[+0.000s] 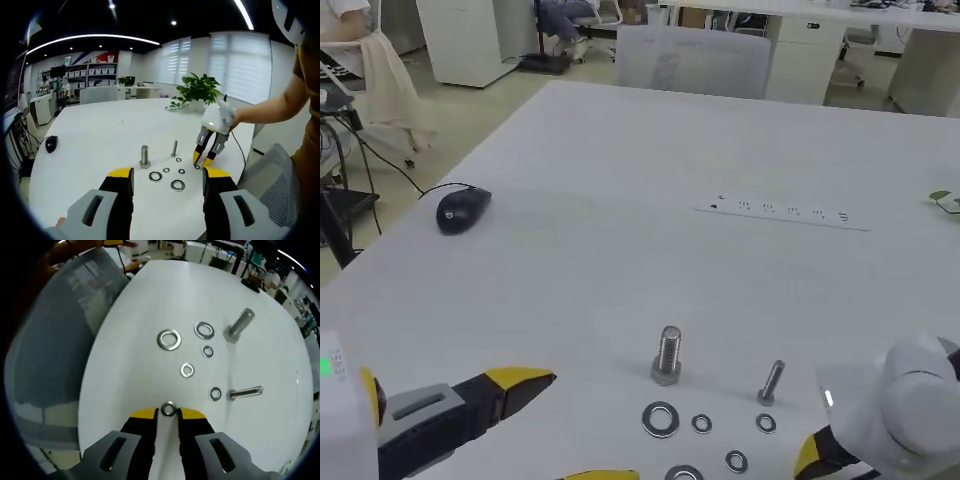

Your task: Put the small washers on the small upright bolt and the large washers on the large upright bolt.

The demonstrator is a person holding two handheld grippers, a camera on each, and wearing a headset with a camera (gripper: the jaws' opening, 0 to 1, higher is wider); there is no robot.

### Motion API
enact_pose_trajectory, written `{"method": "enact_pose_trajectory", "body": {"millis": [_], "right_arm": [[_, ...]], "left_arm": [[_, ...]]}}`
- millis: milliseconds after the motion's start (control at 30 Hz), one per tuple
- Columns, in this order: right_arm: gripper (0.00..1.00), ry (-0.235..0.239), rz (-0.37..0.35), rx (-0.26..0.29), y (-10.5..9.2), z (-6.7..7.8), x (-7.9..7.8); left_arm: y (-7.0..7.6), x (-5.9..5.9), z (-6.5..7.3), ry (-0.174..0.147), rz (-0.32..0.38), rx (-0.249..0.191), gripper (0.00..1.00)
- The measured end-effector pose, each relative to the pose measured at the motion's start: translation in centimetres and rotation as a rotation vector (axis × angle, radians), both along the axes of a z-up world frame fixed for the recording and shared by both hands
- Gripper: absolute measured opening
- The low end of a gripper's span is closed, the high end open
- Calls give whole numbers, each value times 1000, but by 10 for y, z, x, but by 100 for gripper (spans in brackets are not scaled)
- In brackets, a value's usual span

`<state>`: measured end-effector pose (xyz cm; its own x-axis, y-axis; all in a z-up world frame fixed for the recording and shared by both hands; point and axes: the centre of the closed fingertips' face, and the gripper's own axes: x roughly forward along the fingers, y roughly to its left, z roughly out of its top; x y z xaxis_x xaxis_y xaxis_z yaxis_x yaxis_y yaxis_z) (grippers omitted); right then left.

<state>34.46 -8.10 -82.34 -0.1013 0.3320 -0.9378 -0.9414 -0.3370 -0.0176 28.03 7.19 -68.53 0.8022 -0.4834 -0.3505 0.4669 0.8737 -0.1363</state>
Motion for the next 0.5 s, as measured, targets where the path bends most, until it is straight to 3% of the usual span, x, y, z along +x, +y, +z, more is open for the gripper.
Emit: {"method": "enact_pose_trajectory", "body": {"millis": [500], "right_arm": [[13,-21,-2,-16,1,0,2]], "left_arm": [[1,-3,-1,0,10,2,54]]}}
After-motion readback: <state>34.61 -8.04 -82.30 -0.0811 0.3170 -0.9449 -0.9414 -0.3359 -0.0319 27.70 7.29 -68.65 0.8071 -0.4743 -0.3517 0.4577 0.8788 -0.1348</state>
